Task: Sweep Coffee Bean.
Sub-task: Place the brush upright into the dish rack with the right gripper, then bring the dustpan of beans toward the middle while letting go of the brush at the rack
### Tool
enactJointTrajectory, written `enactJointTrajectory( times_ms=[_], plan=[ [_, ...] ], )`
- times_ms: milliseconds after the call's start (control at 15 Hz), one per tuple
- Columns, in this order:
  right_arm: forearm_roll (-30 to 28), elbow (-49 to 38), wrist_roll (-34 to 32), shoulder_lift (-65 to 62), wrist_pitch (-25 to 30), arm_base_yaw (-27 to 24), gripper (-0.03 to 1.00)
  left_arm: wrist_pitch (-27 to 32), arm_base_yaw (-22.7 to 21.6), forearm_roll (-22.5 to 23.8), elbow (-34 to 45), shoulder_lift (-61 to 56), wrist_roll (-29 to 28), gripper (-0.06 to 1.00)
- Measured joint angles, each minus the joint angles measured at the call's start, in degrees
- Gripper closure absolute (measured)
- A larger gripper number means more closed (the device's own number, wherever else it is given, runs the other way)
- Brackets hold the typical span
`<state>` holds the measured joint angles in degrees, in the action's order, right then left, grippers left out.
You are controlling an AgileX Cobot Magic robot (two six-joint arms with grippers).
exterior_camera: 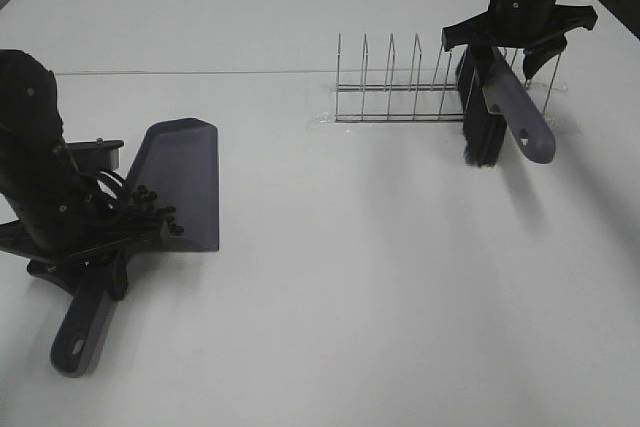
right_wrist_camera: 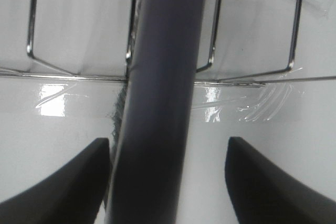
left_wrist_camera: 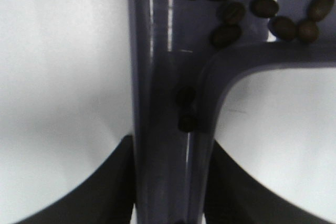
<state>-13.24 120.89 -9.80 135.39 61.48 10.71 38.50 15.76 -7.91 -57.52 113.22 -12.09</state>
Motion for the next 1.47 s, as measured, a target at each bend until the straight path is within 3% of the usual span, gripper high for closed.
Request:
enactJointTrajectory(
  times_ms=[400, 667, 1067, 1267, 1467],
  plan=[
    [0.0, 0.0, 0.0, -3.55, 1.78, 0.0, 0.29, -0.86, 0.0, -0.06, 0.11, -0.8, 0.0, 0.6],
    [1.6, 0.0, 0.0, -9.17, 4.07, 0.0, 0.29, -4.76, 0.06, -3.72, 0.4, -5.56, 0.0, 0.6],
    [2.06, 0.0, 0.0, -9.34, 5.84, 0.0, 0.29, -5.21, 6.93, -6.99, -1.32, -5.1, 0.06, 0.6],
    [2.18, 0.0, 0.0, -9.34, 6.25, 0.0, 0.29, -0.06, 10.37, -7.79, -8.37, -0.4, -1.26, 0.6],
    [2.18, 0.0, 0.0, -9.34, 7.73, 0.0, 0.29, 4.81, 11.12, -7.91, -13.06, 4.64, -3.09, 0.6]
  ],
)
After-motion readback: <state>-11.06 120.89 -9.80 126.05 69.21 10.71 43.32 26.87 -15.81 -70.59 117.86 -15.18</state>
